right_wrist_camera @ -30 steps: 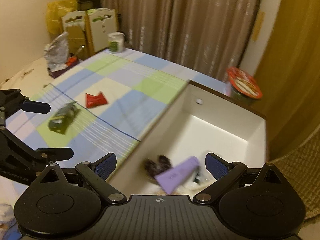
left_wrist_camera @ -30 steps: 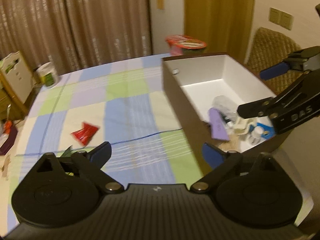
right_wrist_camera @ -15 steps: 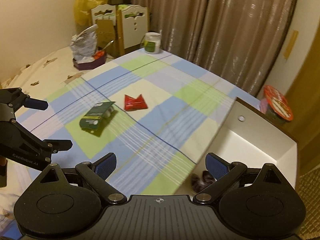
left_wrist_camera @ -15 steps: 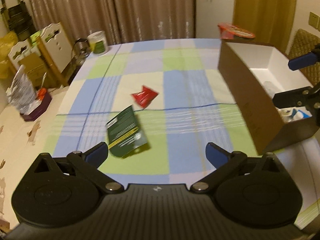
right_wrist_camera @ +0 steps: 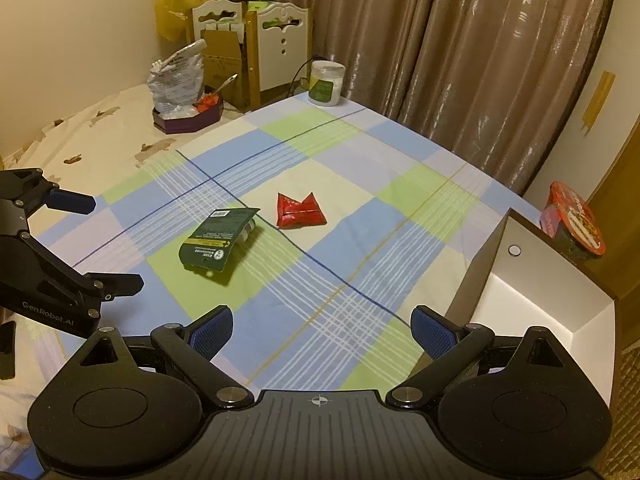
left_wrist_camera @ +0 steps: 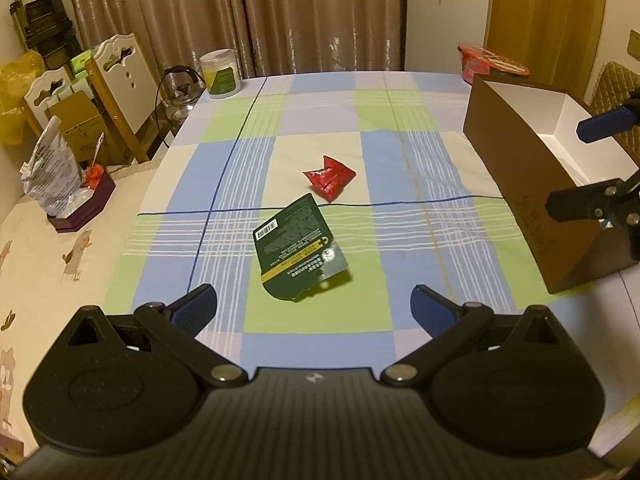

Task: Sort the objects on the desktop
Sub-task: 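Move both open tools back over the remaining items on the table, then grasp the green Mentholatum blister card with the right tool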

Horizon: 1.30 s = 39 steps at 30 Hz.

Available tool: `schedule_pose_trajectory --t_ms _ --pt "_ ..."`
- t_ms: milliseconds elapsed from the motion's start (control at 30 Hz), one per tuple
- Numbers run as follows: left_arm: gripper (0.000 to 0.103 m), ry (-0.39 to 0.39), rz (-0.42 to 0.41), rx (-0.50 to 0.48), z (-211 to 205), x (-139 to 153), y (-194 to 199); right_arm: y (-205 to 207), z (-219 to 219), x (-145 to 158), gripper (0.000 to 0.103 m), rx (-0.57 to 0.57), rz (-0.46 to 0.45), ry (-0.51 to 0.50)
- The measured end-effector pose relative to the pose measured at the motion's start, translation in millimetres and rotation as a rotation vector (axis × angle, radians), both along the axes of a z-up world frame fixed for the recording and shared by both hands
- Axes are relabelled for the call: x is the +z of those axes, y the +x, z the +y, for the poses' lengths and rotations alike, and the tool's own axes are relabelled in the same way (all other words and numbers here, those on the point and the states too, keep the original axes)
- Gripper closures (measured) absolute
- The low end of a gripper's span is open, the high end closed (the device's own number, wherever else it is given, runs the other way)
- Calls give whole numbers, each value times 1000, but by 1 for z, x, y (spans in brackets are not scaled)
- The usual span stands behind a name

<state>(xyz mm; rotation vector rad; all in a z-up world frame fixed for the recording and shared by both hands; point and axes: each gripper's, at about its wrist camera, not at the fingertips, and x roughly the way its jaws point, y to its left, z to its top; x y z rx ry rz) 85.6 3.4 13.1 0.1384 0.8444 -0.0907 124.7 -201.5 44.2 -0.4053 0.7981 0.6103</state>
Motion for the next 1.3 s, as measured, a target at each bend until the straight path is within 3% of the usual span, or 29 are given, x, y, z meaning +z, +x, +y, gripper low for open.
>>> schedule_pose_trajectory --t_ms 233,500,767,867,1200,1300 --pt "3 2 2 -57 14 -6 7 -3 17 -10 5 4 -7 -23" --pt "3 -8 27 -22 25 -18 24 16 32 -29 5 74 16 -38" --pt "4 57 87 -55 29 -32 48 56 46 -48 5 97 38 -1" --pt "4 80 95 -124 27 -40 54 70 52 -60 5 77 62 -2" --pt "4 78 127 -508 25 -79 86 112 78 -103 5 -28 157 -2" --pt "4 60 128 -581 34 -87 97 126 80 -110 6 -68 243 98"
